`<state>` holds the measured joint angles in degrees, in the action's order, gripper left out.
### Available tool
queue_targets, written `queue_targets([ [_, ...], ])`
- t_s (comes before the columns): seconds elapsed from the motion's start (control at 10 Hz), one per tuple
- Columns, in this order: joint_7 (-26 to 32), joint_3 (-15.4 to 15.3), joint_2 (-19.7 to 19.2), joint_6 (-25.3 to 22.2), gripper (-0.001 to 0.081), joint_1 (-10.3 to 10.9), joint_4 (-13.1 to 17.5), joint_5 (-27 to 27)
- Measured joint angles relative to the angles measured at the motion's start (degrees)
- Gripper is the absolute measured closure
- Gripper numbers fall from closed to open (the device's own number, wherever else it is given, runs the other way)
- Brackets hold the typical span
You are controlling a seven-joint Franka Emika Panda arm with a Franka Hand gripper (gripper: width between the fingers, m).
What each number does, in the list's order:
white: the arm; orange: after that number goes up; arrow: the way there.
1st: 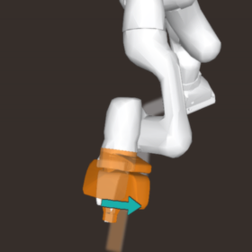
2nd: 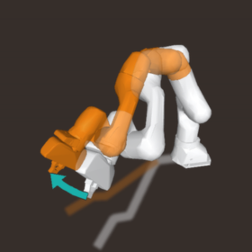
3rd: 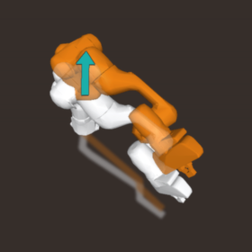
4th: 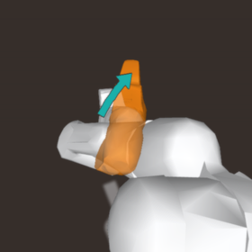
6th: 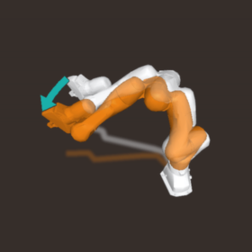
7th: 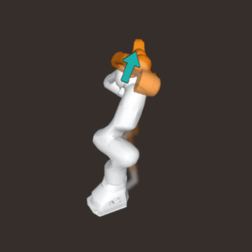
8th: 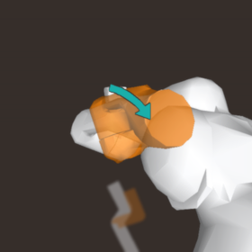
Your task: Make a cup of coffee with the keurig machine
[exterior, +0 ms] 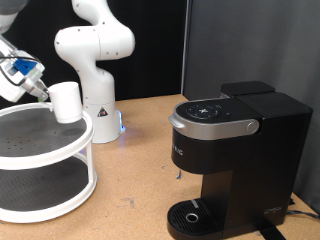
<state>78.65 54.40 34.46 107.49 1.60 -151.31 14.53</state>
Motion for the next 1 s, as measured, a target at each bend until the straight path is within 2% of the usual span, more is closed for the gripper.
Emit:
queue_targets([
  [0.3,-2.01,-1.51,0.93,-3.86,0.0735,-0.47,1.9,-1.34],
  [0.4,-2.01,-1.46,0.92,-3.61,0.0735,-0.47,1.73,-1.25],
  [0.7,-2.77,-2.16,0.96,2.03,0.0735,0.05,-0.62,4.99],
  [1.0,-7.26,-5.71,0.71,8.31,0.0735,2.3,-2.75,10.85],
])
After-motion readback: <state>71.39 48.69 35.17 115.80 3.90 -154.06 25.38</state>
